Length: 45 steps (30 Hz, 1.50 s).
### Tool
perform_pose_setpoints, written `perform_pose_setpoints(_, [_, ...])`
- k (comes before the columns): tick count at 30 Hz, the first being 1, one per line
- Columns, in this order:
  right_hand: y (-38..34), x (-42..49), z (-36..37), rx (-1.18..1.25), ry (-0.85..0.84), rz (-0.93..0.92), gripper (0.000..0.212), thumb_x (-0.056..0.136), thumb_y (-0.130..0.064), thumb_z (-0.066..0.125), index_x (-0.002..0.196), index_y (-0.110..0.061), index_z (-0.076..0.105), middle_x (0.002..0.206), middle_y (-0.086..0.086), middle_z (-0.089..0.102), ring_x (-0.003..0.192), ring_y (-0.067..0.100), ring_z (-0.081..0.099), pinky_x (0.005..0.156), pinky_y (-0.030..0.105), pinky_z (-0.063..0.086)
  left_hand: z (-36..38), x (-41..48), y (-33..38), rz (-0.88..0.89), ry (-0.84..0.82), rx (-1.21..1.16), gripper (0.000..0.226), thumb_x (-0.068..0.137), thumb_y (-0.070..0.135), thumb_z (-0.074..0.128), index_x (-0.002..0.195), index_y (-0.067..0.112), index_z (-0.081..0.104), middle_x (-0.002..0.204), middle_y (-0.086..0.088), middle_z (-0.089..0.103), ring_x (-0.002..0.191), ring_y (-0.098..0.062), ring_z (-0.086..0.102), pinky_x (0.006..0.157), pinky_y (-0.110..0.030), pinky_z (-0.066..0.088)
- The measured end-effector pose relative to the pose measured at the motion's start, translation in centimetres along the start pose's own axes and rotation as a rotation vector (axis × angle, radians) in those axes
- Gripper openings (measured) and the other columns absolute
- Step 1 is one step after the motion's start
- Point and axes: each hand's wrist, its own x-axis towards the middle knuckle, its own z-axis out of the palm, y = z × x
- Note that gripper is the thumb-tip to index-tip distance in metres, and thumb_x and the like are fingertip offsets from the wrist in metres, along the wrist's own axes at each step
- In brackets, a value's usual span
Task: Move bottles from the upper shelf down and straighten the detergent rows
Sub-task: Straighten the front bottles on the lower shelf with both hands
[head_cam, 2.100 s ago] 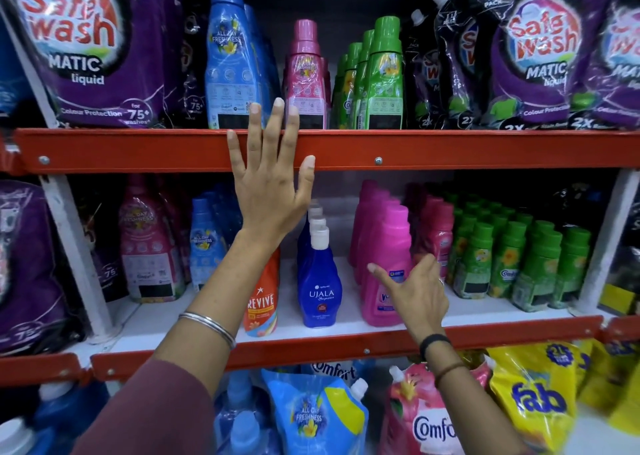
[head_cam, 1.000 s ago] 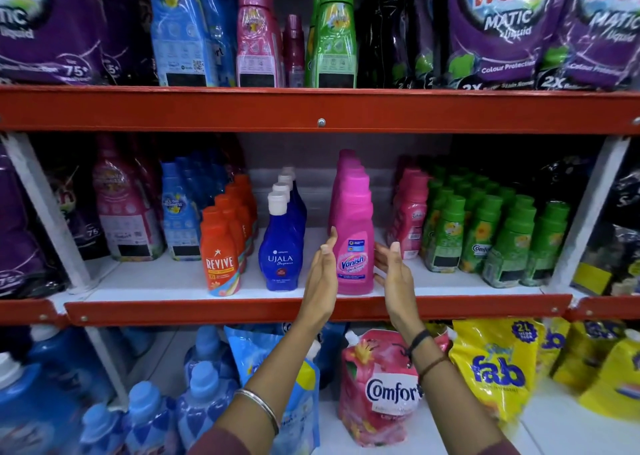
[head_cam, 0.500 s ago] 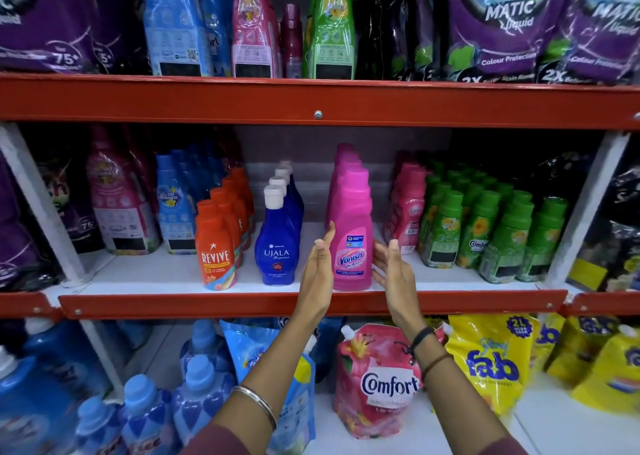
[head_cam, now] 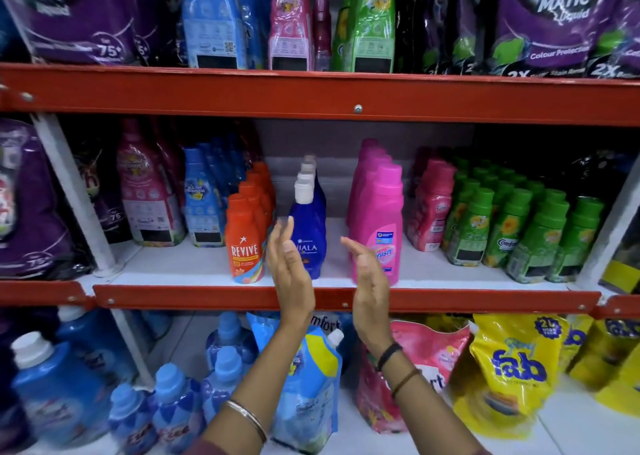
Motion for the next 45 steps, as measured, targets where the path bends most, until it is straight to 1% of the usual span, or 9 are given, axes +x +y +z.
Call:
perform_pose_setpoints(5, [1.3,1.8,4.2,0.018,-0.044,0.185,0.035,0.090,-0.055,0.026,0.112,-0.044,0.052,0.121,-0.021,0.057,0.118,-0.002,0.050,0.109,0.031,0.036,-1.9,2.8,-1.5,-0.116,-0.225,0.047,0.075,0.078,0.087,0.015,0.136,0.044,0.036,0.148,0.007,0.037,0.137,-0.006,0.034,0.119,-0.037,0.024])
perform_pose_setpoints(9, [1.6,3.0,4.9,0.079,-0.004,0.319,0.077,0.076,-0.081,0.030,0.126,-0.029,0.055,0.130,-0.003,0.060,0.121,0.011,0.054,0.108,0.043,0.040,-2.3,3.9,-1.6,-0.163,-0.356,0.117,0.099,0.072,0.091,0.007,0.147,0.033,0.034,0.155,0.005,0.031,0.143,-0.009,0.026,0.121,-0.041,0.019])
perform_pose_setpoints(17, [1.5,2.6,4.4,0.085,0.053,0.307,0.059,0.083,-0.072,0.029,0.113,-0.031,0.061,0.125,0.003,0.065,0.114,0.015,0.061,0.103,0.042,0.046,-3.7,3.9,-1.6,-0.206,-0.475,0.061,0.059,0.070,0.094,0.009,0.120,0.075,0.036,0.155,0.009,0.032,0.142,-0.013,0.031,0.117,-0.050,0.028])
perform_pose_setpoints(23, [1.0,1.9,4.0,0.044,0.023,0.293,0.057,0.088,-0.065,0.025,0.122,-0.029,0.054,0.130,0.004,0.061,0.118,0.014,0.058,0.101,0.034,0.046,-4.2,3.5,-0.6,-0.212,-0.500,0.041,0.060,0.070,0.094,0.011,0.121,0.073,0.036,0.154,0.010,0.034,0.141,-0.013,0.034,0.114,-0.051,0.033])
perform_pose_setpoints(27, [0.3,0.6,4.8,-0.017,0.129,0.170,0.044,0.094,-0.053,0.028,0.125,-0.030,0.051,0.131,-0.008,0.053,0.122,0.001,0.048,0.098,0.009,0.035,-5.1,2.5,0.5,-0.092,-0.403,0.059,0.058,0.081,0.085,0.016,0.128,0.059,0.039,0.150,0.015,0.038,0.140,-0.003,0.032,0.118,-0.044,0.029])
perform_pose_setpoints(31, [-0.3,-1.1,6.9,0.057,0.114,-0.025,0.057,0.092,-0.058,0.031,0.126,-0.020,0.056,0.133,0.002,0.057,0.128,0.013,0.048,0.109,0.035,0.036,-7.5,2.4,1.5,0.057,-0.150,-0.018,0.053,0.094,0.065,0.021,0.133,0.039,0.047,0.143,0.018,0.046,0.137,-0.003,0.037,0.112,-0.032,0.032])
perform_pose_setpoints(35, [-0.5,-1.9,10.5,0.149,-0.089,0.088,0.084,0.077,-0.080,0.033,0.133,-0.020,0.049,0.142,-0.001,0.050,0.134,0.009,0.042,0.114,0.036,0.031,-9.9,4.4,1.2,-0.047,-0.013,-0.001,0.040,0.100,0.050,0.018,0.133,0.044,0.040,0.147,0.015,0.038,0.135,0.003,0.033,0.113,-0.025,0.025])
perform_pose_setpoints(39, [0.3,-1.5,13.6,0.199,-0.124,0.300,0.104,0.064,-0.090,0.033,0.142,-0.021,0.036,0.148,-0.006,0.038,0.136,0.006,0.037,0.118,0.036,0.025,-11.4,6.1,-0.3,-0.203,-0.168,0.025,0.051,0.093,0.066,0.009,0.134,0.049,0.033,0.154,0.007,0.030,0.137,-0.003,0.028,0.119,-0.035,0.022])
perform_pose_setpoints(45, [0.6,-0.1,15.1,0.247,-0.060,0.373,0.062,0.082,-0.068,0.026,0.128,-0.030,0.044,0.128,-0.007,0.055,0.117,0.003,0.054,0.109,0.029,0.037,-12.2,6.5,-0.8,-0.200,-0.312,0.017,0.071,0.071,0.093,0.013,0.129,0.061,0.038,0.148,0.010,0.041,0.130,-0.003,0.045,0.110,-0.030,0.040])
